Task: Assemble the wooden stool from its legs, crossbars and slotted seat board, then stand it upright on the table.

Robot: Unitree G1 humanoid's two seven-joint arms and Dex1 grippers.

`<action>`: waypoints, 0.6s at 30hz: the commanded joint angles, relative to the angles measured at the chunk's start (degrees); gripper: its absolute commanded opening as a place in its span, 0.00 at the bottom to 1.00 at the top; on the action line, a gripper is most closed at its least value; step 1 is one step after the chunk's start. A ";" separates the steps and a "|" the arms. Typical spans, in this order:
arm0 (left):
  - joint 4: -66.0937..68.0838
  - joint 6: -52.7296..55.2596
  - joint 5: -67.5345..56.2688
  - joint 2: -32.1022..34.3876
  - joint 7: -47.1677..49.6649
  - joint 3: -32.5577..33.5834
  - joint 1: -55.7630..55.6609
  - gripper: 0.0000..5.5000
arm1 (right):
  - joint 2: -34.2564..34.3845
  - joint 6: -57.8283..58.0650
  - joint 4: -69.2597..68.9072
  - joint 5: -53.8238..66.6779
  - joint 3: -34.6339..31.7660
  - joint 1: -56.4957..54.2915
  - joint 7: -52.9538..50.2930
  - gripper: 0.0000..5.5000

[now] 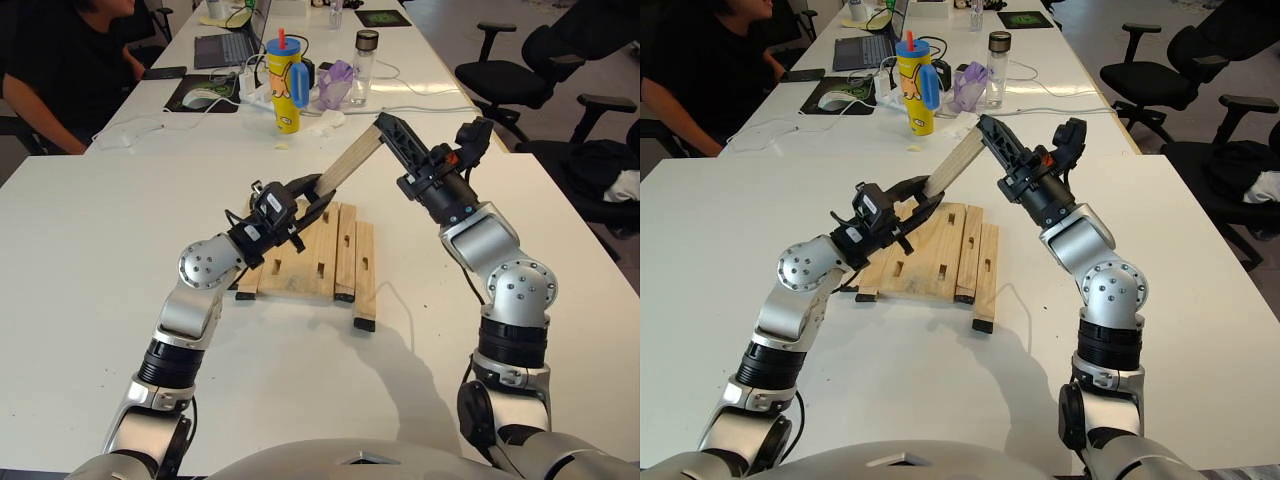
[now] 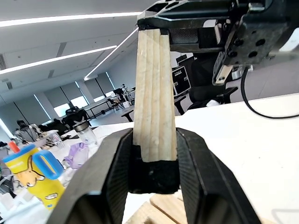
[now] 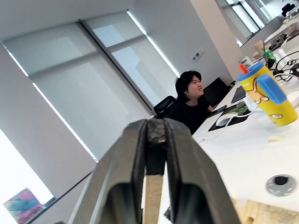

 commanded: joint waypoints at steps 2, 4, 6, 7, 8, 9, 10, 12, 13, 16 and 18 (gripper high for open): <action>-2.58 1.77 -9.54 -3.59 4.92 9.80 -2.15 0.24 | -1.55 -0.94 2.69 -8.63 0.29 5.81 -2.74 0.08; -2.99 2.27 -9.38 -3.76 4.92 9.94 -0.84 0.24 | -2.09 -1.17 2.15 -9.36 -0.02 7.01 -2.73 0.08; -3.28 1.70 -8.51 -4.01 5.00 9.67 0.49 0.24 | -0.23 0.15 2.27 -4.07 -1.77 7.18 -3.54 0.08; -3.15 1.28 -7.69 -4.02 5.05 9.44 0.77 0.24 | 0.80 1.23 2.41 -0.57 -2.64 7.01 -4.15 0.08; -3.02 0.87 -6.76 -3.88 5.03 9.15 0.91 0.24 | 1.26 2.36 2.47 1.91 -3.01 6.88 -4.43 0.08; -2.80 -0.44 -4.66 -3.43 5.44 8.74 0.94 0.24 | 1.65 3.31 2.19 4.13 -3.12 6.80 -4.53 0.08; -2.36 -1.14 -2.97 -3.06 5.95 8.49 0.79 0.24 | 2.36 3.51 2.05 6.15 -3.58 6.60 -5.43 0.08; -1.17 -2.85 0.98 -2.32 7.62 8.25 0.28 0.24 | 3.76 3.94 2.49 10.97 -4.99 6.11 -7.82 0.08; -0.64 -2.96 2.05 -2.21 7.84 8.07 -0.03 0.24 | 3.64 4.53 2.75 12.49 -5.26 5.96 -8.18 0.08; -0.30 -2.79 1.99 -2.54 5.73 7.39 -0.01 0.33 | 3.01 6.10 2.83 16.37 -5.44 5.80 -8.66 0.08; -0.80 -3.34 0.84 -2.59 3.11 6.55 0.94 0.40 | 2.52 6.59 2.53 17.12 -5.27 5.61 -8.86 0.08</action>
